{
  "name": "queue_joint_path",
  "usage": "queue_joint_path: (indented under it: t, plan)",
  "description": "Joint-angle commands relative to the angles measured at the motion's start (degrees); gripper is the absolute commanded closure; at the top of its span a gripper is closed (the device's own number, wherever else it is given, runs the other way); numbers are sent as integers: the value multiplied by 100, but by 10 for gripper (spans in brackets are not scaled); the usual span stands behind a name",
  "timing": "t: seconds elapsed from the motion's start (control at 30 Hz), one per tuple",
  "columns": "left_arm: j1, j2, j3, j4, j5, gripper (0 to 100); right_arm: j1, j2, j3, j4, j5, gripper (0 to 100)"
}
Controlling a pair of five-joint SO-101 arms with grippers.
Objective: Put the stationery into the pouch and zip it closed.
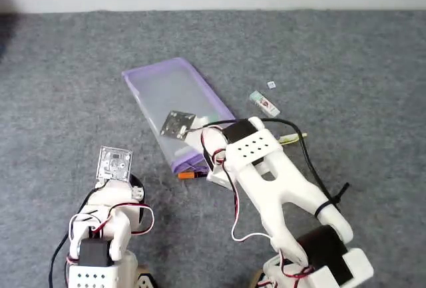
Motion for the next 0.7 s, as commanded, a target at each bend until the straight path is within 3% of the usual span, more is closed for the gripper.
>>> queue_joint_path:
  t: [0.0, 0.23, 0.67]
  plan:
    - [0, 18, -40, 9, -9, 986, -136, -13, -255, -163, 501, 826]
    - [0, 18, -40, 9, -9, 986, -119, 822, -422, -673, 1231, 826]
    - [0, 18, -40, 9, -9, 986, -84, 1974, -1899, -400, 1257, 827]
